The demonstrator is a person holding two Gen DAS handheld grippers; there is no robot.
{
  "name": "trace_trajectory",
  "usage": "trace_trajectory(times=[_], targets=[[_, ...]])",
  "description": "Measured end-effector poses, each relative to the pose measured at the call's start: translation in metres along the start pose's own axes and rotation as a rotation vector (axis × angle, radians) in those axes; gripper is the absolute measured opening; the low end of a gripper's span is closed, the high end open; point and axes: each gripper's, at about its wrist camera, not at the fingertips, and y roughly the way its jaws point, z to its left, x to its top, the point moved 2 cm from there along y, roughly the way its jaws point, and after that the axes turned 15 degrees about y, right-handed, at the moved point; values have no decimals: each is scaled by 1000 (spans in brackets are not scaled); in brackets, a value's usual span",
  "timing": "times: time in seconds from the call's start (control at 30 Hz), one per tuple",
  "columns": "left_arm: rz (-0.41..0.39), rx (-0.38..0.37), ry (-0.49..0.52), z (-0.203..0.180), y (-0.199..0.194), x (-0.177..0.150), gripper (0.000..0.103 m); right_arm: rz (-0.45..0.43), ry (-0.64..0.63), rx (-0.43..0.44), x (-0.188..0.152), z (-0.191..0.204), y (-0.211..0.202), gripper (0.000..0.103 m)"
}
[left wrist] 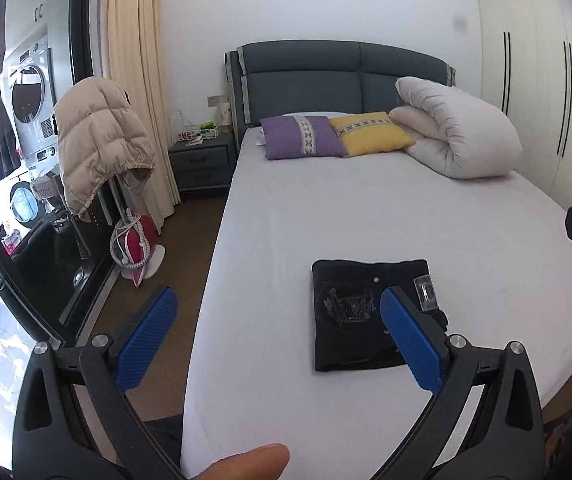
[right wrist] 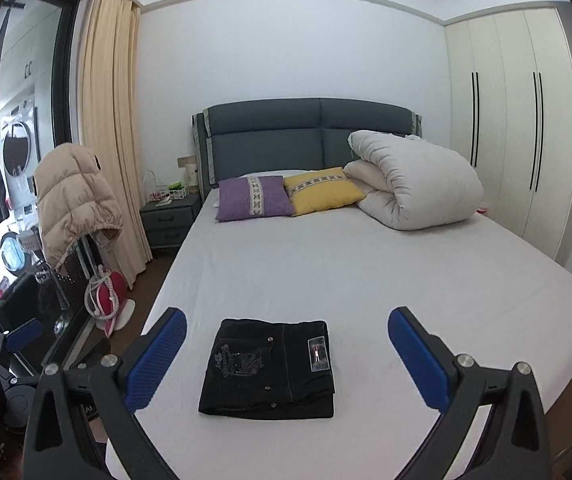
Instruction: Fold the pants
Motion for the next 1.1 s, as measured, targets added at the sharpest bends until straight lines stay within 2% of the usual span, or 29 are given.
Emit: trace_trajectory(times=[0.43, 1.1], targets=[[53, -16, -37, 5, 28, -8, 103, 75, 29, -42, -17, -9, 17, 103], [106, -25, -24, -1, 71, -10, 103, 111, 33, -57, -25, -19, 34, 103]])
